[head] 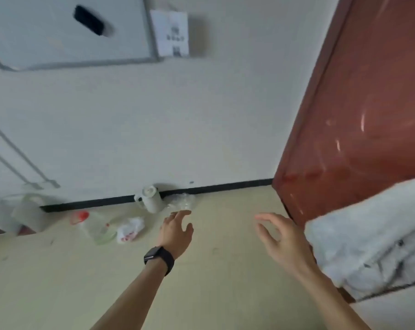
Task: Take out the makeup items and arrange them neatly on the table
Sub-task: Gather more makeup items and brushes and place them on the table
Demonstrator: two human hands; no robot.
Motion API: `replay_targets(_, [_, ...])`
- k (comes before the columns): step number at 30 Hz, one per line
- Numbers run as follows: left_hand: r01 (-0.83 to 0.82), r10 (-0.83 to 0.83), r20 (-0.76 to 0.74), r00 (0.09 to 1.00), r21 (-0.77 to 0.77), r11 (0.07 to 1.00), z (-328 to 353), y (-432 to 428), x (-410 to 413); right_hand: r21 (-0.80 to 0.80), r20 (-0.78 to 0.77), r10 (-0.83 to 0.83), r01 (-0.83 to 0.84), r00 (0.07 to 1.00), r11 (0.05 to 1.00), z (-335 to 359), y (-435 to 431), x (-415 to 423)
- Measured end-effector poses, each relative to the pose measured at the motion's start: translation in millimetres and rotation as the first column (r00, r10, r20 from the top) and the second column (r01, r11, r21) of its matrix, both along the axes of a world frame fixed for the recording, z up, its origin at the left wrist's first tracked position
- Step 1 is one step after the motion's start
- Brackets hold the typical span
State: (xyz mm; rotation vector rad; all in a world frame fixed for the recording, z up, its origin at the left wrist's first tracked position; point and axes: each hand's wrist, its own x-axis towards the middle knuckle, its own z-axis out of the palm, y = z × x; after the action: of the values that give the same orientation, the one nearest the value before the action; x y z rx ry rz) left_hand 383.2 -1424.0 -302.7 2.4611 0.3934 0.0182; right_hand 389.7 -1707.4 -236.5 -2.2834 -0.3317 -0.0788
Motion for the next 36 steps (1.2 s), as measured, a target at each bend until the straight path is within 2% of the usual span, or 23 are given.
replay_targets(3, [-0.237,0.237,0.025,0.971,-0.014,0.971,14,121,-19,-0.072,0.0,0.247,-0.246,0.969,0.967,10,123,34])
replay_targets(7, [-0.494,0.5,0.075,0.863,-0.082,0.866,39,251,-62,-0.113,0.001,0.509,-0.506,0.861,0.855,35,278,54])
replay_targets(11, [-0.699,0.707,0.138,0.694,-0.106,0.707,59,353,-120,-0.145,0.032,0.716,-0.706,0.697,0.694,58,426,56])
replay_targets(16, [-0.86,0.857,0.142,0.496,-0.055,0.507,74,447,-191,-0.183,0.074,0.89,-0.871,0.449,0.455,71,594,38])
replay_targets(23, [-0.971,0.957,0.163,0.239,0.038,0.236,100,565,-271,-0.203,0.122,0.988,-0.972,0.098,0.122,71,821,-5])
replay_targets(28, [-0.997,0.98,0.194,0.042,0.074,0.028,133,634,-329,-0.184,0.139,0.986,-0.981,-0.09,-0.064,85,945,-62])
replay_targets(31, [-0.994,0.973,0.224,-0.054,0.079,-0.073,150,672,-371,-0.184,0.145,0.972,-0.971,-0.183,-0.155,92,1009,-105])
replay_targets(36, [-0.979,0.949,0.279,-0.145,0.097,-0.179,159,741,-449,-0.179,0.135,0.953,-0.953,-0.271,-0.245,95,1109,-194])
